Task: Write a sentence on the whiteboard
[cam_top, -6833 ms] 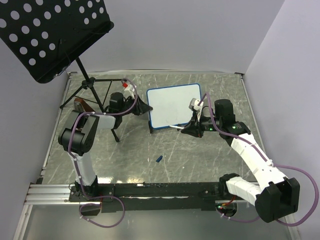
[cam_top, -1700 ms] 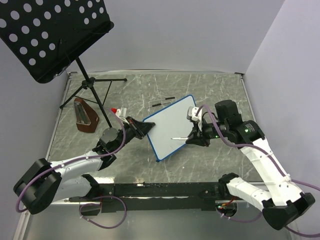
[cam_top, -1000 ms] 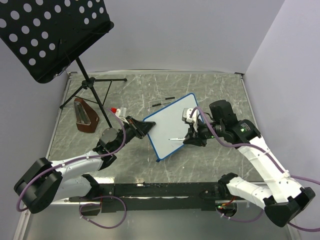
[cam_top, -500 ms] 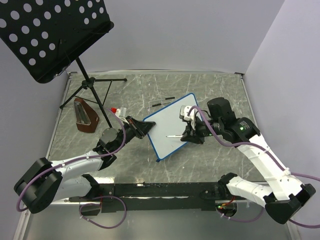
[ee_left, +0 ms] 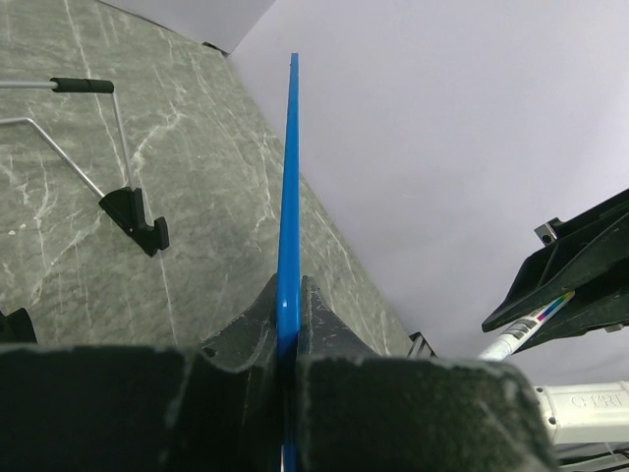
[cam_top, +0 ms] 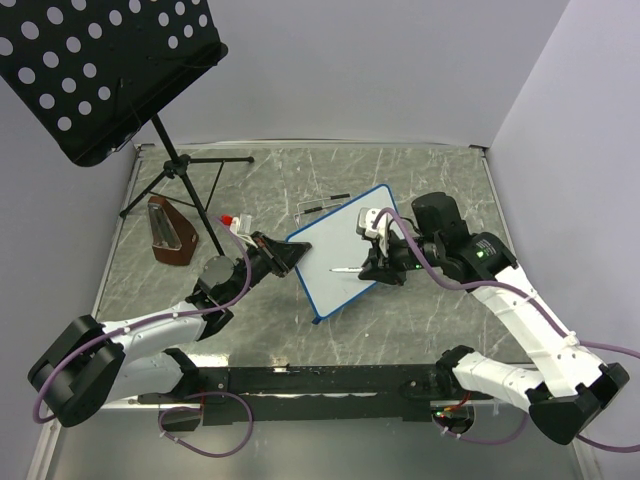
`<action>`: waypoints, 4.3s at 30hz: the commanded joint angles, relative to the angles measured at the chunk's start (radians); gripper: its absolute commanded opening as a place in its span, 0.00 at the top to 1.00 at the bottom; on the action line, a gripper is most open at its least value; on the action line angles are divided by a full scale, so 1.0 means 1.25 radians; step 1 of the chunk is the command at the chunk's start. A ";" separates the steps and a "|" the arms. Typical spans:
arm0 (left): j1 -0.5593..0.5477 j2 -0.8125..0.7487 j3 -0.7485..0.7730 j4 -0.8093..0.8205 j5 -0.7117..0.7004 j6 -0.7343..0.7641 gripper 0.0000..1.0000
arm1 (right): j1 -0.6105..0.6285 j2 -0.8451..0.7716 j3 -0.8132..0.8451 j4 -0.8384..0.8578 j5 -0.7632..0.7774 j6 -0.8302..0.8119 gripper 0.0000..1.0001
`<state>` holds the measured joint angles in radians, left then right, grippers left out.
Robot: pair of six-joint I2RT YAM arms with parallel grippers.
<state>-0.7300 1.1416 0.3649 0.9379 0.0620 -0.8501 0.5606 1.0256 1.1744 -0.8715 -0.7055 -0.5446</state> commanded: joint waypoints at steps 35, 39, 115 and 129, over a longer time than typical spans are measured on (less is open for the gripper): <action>-0.006 0.008 0.025 0.164 0.004 -0.027 0.99 | 0.038 0.029 0.024 0.082 0.091 0.016 1.00; -0.005 0.018 0.031 0.171 0.009 -0.033 0.99 | 0.056 0.032 0.009 0.097 0.097 0.023 1.00; -0.015 0.038 0.015 0.240 0.033 -0.041 0.99 | 0.116 0.138 0.016 0.184 0.346 0.141 1.00; -0.015 0.044 0.015 0.245 0.033 -0.043 0.99 | 0.116 0.139 0.014 0.165 0.250 0.123 1.00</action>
<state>-0.7403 1.2221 0.3630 1.0412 0.0731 -0.8585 0.7101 1.2068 1.1774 -0.6811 -0.3695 -0.3859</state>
